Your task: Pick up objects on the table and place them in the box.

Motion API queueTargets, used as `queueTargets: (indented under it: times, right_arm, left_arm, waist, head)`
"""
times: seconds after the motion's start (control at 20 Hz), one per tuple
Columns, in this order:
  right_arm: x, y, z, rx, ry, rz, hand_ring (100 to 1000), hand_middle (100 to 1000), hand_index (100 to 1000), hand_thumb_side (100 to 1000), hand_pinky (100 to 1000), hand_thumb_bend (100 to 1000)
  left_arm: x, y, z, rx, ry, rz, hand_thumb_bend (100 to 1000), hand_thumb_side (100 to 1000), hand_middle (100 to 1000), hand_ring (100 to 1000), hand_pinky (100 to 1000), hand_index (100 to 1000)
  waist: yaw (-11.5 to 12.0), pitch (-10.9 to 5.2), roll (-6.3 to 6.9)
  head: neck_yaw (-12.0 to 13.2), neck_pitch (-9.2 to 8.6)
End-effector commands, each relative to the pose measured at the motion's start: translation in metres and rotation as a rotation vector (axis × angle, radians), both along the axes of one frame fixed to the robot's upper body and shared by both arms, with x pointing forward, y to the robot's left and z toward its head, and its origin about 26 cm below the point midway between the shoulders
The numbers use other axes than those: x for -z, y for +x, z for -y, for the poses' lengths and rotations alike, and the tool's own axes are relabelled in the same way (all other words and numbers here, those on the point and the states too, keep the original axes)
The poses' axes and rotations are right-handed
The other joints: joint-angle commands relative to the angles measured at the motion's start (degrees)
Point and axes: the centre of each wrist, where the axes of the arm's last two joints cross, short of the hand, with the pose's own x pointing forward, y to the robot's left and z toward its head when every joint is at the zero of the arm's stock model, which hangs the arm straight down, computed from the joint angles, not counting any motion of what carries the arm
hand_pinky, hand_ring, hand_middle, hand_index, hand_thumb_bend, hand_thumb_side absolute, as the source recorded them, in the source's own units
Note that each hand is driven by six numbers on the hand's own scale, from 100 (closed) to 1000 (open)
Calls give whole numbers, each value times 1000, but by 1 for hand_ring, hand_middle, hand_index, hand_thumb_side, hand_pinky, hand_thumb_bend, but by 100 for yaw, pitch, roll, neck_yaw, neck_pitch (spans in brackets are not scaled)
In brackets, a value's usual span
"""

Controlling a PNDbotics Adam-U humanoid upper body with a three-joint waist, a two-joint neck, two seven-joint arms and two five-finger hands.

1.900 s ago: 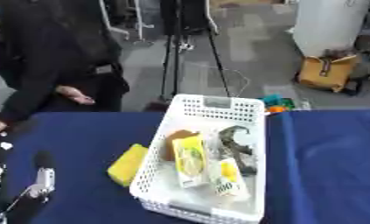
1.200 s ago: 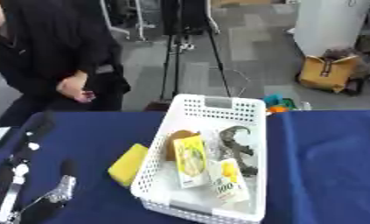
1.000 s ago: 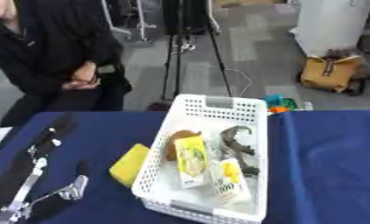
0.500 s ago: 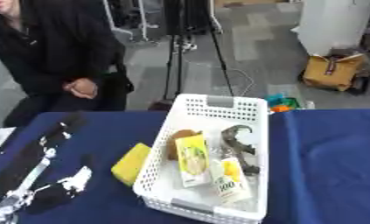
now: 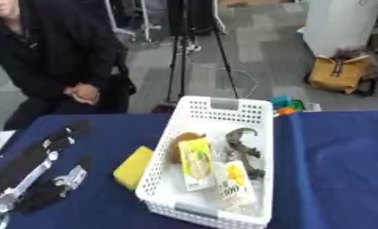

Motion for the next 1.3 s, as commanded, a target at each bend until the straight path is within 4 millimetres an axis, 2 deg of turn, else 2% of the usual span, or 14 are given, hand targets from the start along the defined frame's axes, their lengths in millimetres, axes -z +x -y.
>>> queueTargets:
  times: [0.05, 0.1, 0.15, 0.2, 0.25, 0.4, 0.45, 0.5, 0.65, 0.75, 0.8, 0.9, 1.2, 1.3]
  right_arm:
    - [-10, -5, 0, -7, -26, 34, 533, 507, 715, 887, 566, 100]
    - [-10, -5, 0, -7, -26, 34, 533, 507, 715, 887, 566, 100]
    - [-10, -5, 0, -8, -26, 34, 532, 507, 713, 887, 566, 100]
    - [-10, -5, 0, -8, -26, 33, 532, 507, 712, 887, 566, 100]
    - [-10, -5, 0, -8, -26, 33, 532, 507, 711, 887, 566, 100]
    - [-11, -5, 0, -10, -28, 32, 532, 507, 709, 886, 566, 100]
    - [-11, -5, 0, -10, -28, 32, 532, 507, 708, 885, 566, 100]
    - [-11, -5, 0, -11, -28, 33, 532, 507, 708, 885, 566, 100]
    - [-11, -5, 0, -13, -29, 33, 532, 506, 706, 886, 566, 100]
    - [-11, -5, 0, -14, -29, 33, 532, 506, 705, 886, 566, 100]
    - [-11, -5, 0, -15, -29, 33, 532, 506, 704, 886, 567, 100]
    - [-11, -5, 0, -16, -29, 33, 532, 506, 704, 886, 567, 100]
    - [-11, -5, -1, -20, -32, 33, 532, 506, 700, 886, 568, 100]
    - [-11, -5, -1, -21, -32, 33, 532, 506, 700, 886, 568, 100]
  left_arm:
    - [-13, -2, -1, 14, 38, -4, 100, 847, 1000, 1000, 1000, 1000]
    - [-13, -2, 1, 26, 35, -17, 100, 812, 1000, 1000, 1000, 1000]
    - [-13, -2, 1, 34, 30, -27, 100, 612, 1000, 1000, 1000, 1000]
    - [-14, -1, 2, 43, 25, -38, 100, 553, 1000, 1000, 1000, 1000]
    - [-14, -1, 2, 50, 18, -47, 100, 629, 1000, 1000, 1000, 1000]
    - [-12, -1, 4, 86, -9, -83, 100, 671, 1000, 1000, 1000, 1000]
    - [-12, -1, 4, 91, -12, -88, 100, 722, 1000, 1000, 1000, 1000]
    - [-12, -1, 5, 98, -11, -91, 100, 726, 1000, 1000, 1000, 1000]
    - [-13, -1, 6, 109, 13, -84, 100, 632, 1000, 1000, 1000, 1000]
    - [-13, 0, 7, 110, 47, -75, 100, 618, 1000, 1000, 1000, 1000]
    - [-13, 0, 8, 111, 63, -73, 100, 578, 1000, 1000, 1000, 1000]
    - [-13, 0, 9, 111, 93, -65, 100, 570, 1000, 1000, 1000, 1000]
    - [-8, 8, 13, 120, 112, -68, 100, 660, 1000, 1000, 1000, 1000]
    - [-6, 11, 13, 123, 114, -81, 100, 660, 1000, 1000, 1000, 1000]
  waist:
    - [-17, -117, -13]
    - [-23, -114, -15]
    - [-25, -111, -16]
    - [-28, -108, -17]
    - [-30, -105, -17]
    - [-35, -93, -19]
    - [-35, -90, -20]
    - [-38, -86, -22]
    - [-42, -77, -29]
    - [-44, -74, -34]
    - [-47, -72, -36]
    - [-52, -67, -40]
    - [-62, -55, -44]
    - [-62, -53, -46]
  head:
    - [4, 33]
    - [5, 29]
    - [5, 26]
    - [3, 20]
    - [2, 17]
    - [-3, 4]
    - [-6, 1]
    - [-4, -2]
    - [0, -19]
    - [7, -24]
    - [10, -30]
    - [15, -37]
    - [40, -54]
    - [47, -54]
